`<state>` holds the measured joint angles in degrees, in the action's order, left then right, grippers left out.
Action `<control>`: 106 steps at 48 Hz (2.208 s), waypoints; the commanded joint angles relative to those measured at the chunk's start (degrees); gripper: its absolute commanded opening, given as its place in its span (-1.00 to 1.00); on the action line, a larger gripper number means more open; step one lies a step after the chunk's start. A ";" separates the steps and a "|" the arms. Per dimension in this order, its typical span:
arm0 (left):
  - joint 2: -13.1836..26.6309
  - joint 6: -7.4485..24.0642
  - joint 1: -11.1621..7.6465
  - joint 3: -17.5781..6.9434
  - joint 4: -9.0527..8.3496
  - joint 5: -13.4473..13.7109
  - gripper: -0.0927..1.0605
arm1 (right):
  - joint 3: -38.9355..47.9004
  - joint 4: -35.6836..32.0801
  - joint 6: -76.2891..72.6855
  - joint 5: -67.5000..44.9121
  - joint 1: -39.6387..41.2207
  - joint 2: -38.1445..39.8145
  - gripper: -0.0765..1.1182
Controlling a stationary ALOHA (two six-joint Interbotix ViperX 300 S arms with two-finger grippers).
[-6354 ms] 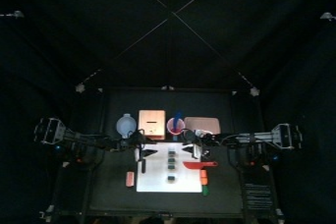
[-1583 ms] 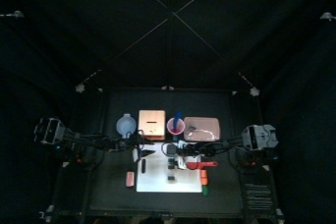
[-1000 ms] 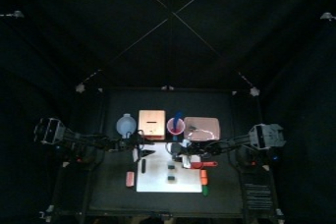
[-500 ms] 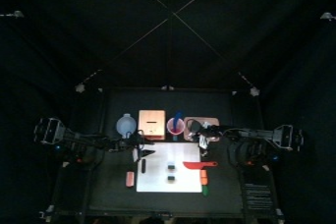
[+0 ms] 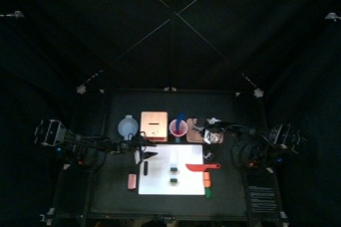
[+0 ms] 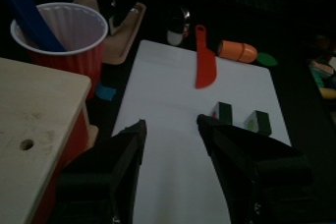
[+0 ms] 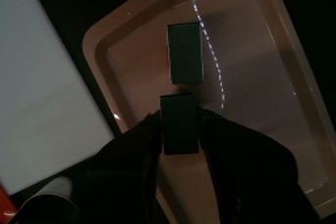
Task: Place sushi on board then cut the sushi with the knife then place the pieces on the plate
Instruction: Place the 4 sushi pieces on the plate
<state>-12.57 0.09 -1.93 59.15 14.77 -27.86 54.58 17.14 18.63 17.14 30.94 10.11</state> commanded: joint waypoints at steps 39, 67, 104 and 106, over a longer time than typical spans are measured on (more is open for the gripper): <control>-0.70 0.00 0.26 -1.32 0.70 -0.44 0.60 | -7.73 7.73 0.09 -5.80 -30.06 10.20 0.51; -0.62 0.09 0.26 -1.41 0.62 -0.53 0.60 | -14.94 10.28 0.35 -13.45 -36.21 -8.44 0.51; -0.70 0.09 0.09 -0.62 0.70 -0.44 0.60 | -21.01 9.58 0.18 -10.90 -37.97 -18.11 0.15; -0.62 0.18 0.09 -0.62 0.62 -0.44 0.60 | -20.39 9.58 0.18 -10.28 -37.35 -16.88 0.10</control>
<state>-12.57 0.18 -1.85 59.15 15.47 -27.86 34.10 26.81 18.90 6.33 -7.29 -10.55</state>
